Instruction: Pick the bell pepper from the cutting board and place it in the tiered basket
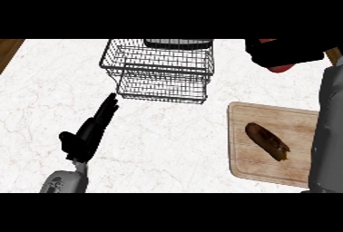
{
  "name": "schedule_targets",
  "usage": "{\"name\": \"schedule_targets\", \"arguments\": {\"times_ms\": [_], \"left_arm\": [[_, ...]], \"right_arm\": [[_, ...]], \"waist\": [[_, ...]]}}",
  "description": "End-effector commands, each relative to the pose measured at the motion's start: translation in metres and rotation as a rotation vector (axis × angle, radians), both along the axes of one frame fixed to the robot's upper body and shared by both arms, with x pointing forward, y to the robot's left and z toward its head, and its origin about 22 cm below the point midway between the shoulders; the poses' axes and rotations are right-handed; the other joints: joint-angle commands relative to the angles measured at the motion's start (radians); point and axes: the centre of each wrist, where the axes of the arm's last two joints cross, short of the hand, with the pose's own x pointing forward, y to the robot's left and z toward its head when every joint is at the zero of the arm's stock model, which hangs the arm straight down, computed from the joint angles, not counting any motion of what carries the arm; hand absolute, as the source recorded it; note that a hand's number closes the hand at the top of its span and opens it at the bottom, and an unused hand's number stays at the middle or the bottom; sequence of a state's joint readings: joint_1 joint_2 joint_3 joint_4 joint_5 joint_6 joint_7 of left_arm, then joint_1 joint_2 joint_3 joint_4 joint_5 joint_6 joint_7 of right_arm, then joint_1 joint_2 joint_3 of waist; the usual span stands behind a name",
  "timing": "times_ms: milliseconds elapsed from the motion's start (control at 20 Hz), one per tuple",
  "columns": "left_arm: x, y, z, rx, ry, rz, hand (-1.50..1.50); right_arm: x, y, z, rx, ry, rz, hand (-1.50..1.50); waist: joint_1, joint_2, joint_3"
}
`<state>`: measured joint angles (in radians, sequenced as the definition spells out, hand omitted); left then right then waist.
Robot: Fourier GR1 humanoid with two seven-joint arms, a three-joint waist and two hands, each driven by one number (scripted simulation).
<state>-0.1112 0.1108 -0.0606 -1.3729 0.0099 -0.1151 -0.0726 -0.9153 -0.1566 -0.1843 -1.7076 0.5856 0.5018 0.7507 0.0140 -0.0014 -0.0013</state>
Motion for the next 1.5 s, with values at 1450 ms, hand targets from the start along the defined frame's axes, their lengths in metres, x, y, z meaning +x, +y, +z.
{"name": "schedule_targets", "arguments": {"times_ms": [1450], "left_arm": [[0.003, -0.018, -0.005, 0.009, -0.012, -0.041, 0.00]], "right_arm": [[0.117, 0.178, -0.022, 0.188, 0.245, 0.137, 1.50]], "waist": [[0.037, 0.013, 0.000]]}}
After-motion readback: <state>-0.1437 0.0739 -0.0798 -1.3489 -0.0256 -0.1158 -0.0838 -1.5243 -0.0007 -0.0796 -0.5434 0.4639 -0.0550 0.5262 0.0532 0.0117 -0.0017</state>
